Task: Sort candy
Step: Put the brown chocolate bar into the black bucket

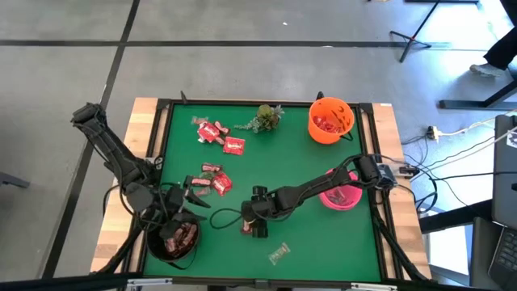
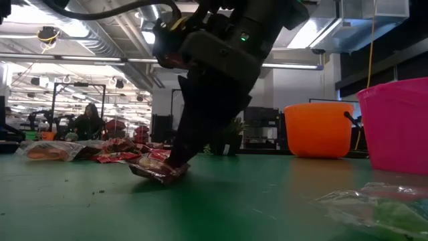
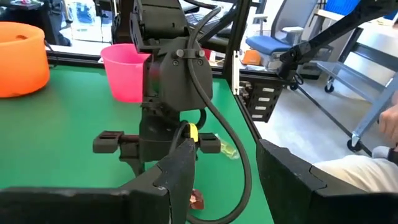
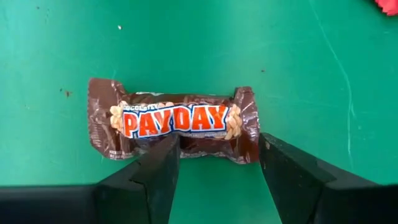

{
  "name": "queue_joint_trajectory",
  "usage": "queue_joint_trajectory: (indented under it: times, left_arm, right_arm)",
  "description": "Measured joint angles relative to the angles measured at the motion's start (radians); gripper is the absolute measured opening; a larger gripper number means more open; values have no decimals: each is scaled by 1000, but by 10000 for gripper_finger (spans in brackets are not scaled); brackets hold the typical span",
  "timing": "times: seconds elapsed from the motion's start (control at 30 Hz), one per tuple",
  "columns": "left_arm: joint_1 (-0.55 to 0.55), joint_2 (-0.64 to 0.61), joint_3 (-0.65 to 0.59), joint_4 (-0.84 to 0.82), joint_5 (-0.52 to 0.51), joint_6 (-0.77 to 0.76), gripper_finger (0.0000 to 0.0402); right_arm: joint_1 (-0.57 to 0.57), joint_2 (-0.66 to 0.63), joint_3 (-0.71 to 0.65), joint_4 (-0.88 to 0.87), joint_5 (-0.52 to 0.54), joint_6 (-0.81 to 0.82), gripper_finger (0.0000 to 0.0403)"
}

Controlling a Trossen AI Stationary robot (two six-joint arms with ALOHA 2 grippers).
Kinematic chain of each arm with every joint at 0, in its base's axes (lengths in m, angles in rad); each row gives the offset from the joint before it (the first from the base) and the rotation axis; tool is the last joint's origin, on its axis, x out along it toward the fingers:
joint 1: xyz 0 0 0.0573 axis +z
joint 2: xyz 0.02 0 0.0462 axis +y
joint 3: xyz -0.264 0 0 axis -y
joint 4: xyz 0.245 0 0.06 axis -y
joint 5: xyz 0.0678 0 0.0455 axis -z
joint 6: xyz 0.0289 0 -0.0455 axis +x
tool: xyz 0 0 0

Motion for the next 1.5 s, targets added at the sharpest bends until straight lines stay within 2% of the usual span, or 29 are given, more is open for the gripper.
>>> queue_joint_trajectory:
  times: [0.13, 0.37, 0.43, 0.67, 0.9, 1.17, 1.3, 1.5]
  left_arm:
    - [9, 0, 0, 0, -3, 6, 159]
    - [11, 18, 0, -8, -43, 7, 159]
    - [11, 27, 0, -8, -49, 7, 159]
    - [13, 63, 0, -8, -63, 14, 159]
    - [14, 85, -1, -7, -68, 15, 159]
    - [14, 86, -1, -7, -65, 16, 159]
    - [14, 86, -1, -6, -104, 73, 159]
    - [14, 86, -1, -4, -120, 78, 159]
  right_arm:
    - [0, 0, 0, -2, -3, -3, 171]
    - [-5, 2, -2, -10, -4, -6, 36]
    - [-6, 2, -2, -12, -16, -6, 10]
    - [-4, -18, -4, -31, 19, 2, 3]
    - [-4, -133, -4, -48, 82, 22, 2]
    - [4, -238, -3, 11, 148, -13, 1]
    - [9, -267, -3, 22, 182, -30, 1]
    - [8, -255, -2, 3, 140, -35, 1]
